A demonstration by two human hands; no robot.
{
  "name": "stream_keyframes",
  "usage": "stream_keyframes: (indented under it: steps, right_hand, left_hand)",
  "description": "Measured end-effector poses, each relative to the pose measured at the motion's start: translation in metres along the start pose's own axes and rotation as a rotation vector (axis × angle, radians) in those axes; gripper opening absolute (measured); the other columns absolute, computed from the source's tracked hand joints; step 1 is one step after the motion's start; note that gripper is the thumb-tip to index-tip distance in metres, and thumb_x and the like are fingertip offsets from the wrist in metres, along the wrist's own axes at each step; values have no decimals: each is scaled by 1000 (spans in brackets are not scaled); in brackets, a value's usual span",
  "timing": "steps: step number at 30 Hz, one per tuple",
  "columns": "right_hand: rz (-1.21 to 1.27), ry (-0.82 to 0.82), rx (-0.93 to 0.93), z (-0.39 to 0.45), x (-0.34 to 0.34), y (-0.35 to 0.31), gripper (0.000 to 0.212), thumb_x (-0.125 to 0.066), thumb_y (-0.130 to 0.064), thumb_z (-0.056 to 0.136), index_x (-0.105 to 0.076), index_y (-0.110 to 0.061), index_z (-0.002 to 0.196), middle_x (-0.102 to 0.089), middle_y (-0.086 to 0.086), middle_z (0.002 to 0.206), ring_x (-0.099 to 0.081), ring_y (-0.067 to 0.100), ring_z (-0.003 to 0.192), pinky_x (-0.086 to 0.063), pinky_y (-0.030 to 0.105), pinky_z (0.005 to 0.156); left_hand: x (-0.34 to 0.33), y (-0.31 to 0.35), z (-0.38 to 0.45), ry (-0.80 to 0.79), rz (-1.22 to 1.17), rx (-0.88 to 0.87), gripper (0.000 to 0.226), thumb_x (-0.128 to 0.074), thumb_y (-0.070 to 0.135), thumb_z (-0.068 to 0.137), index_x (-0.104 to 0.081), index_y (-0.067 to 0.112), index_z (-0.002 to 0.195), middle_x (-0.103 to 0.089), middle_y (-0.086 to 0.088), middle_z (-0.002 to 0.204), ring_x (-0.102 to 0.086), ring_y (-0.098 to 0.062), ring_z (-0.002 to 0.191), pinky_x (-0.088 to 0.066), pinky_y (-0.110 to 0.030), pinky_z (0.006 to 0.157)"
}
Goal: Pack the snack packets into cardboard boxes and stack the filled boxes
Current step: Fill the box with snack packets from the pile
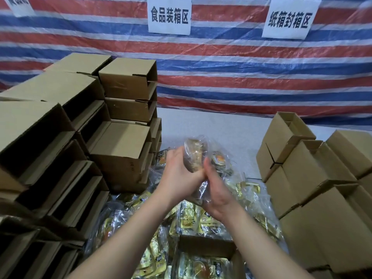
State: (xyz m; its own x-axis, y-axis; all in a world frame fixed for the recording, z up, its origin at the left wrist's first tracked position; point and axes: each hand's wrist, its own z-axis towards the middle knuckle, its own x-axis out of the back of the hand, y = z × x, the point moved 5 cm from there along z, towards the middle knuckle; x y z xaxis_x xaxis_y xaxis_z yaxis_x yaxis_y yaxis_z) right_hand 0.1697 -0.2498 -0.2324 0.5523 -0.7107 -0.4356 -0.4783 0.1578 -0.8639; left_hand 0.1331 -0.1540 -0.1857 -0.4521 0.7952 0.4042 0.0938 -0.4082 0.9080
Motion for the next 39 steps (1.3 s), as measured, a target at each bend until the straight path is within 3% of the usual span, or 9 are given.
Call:
stream_keyframes:
  steps: [4,7,10,14,18,23,29,34,39]
  right_hand:
    - [236,-91,52,-3,4,-11,67,-71,-64,78,-68,-19,128,-65,14,131,-61,33,123,-55,50,92]
    - [386,-225,52,-7,8,-15,74,-69,-62,83,-59,-14,138,-54,16,144,-47,37,136,-38,58,111]
    - [469,-257,-6,-13,16,-17,87,-70,-64,83,-45,-14,149,-34,12,158,-35,35,145,-22,59,119]
    - [413,-115,-20,-18,33,-12,63,-89,-37,73,-69,-10,126,-67,13,125,-67,26,112,-55,44,95]
    - [217,35,-24,-18,57,-11,53,-89,-46,62,-78,-10,99,-73,10,92,-71,24,80,-59,37,71]
    - [-437,162,-11,-35,84,-22,47,-74,-55,78,-69,-15,102,-73,8,94,-71,21,80,-54,34,74]
    - [-965,-135,-95,-49,75,11,40,-73,-41,85,-56,-69,107,-65,-32,110,-63,-8,100,-49,10,81]
    - [-1215,-340,-301,-56,72,64,59,-70,-60,74,-53,-54,131,-67,-24,108,-65,-3,96,-53,18,84]
    - [-1416,-382,-488,-57,82,99,69,-60,-65,63,-55,-47,129,-68,-15,93,-64,-4,69,-46,17,55]
  left_hand:
    - [-17,9,2,44,156,-95,23,-62,60,80,-50,52,98,-40,12,97,-45,-4,86,-47,-30,81]
    - [-27,7,4,15,401,-132,70,-43,78,77,-45,37,133,-44,5,126,-40,-19,123,-32,-44,111]
    - [-35,6,-1,-100,563,-171,110,-21,91,73,-14,23,158,-7,-4,166,0,-21,153,0,-46,124]
    - [-47,-2,-12,-195,684,-217,115,-20,92,74,6,18,159,14,0,166,14,-16,152,8,-42,123]
    - [-47,-23,-22,-339,363,-87,117,-38,93,73,20,32,155,14,13,165,2,-8,151,-5,-40,123]
    - [-33,-95,-41,-445,238,172,77,-45,68,92,-27,29,156,-40,7,155,-48,-6,128,-42,-36,110]
    - [-50,-172,-91,-666,229,337,58,-47,55,99,-37,31,151,-41,7,154,-41,-10,136,-35,-28,111]
    - [-61,-195,-103,-655,157,472,43,-35,49,105,-53,27,138,-51,1,143,-45,-8,113,-36,-14,73]
    - [-62,-199,-105,-630,85,472,44,-35,55,103,-60,30,127,-60,7,123,-54,-12,112,-37,-15,74]
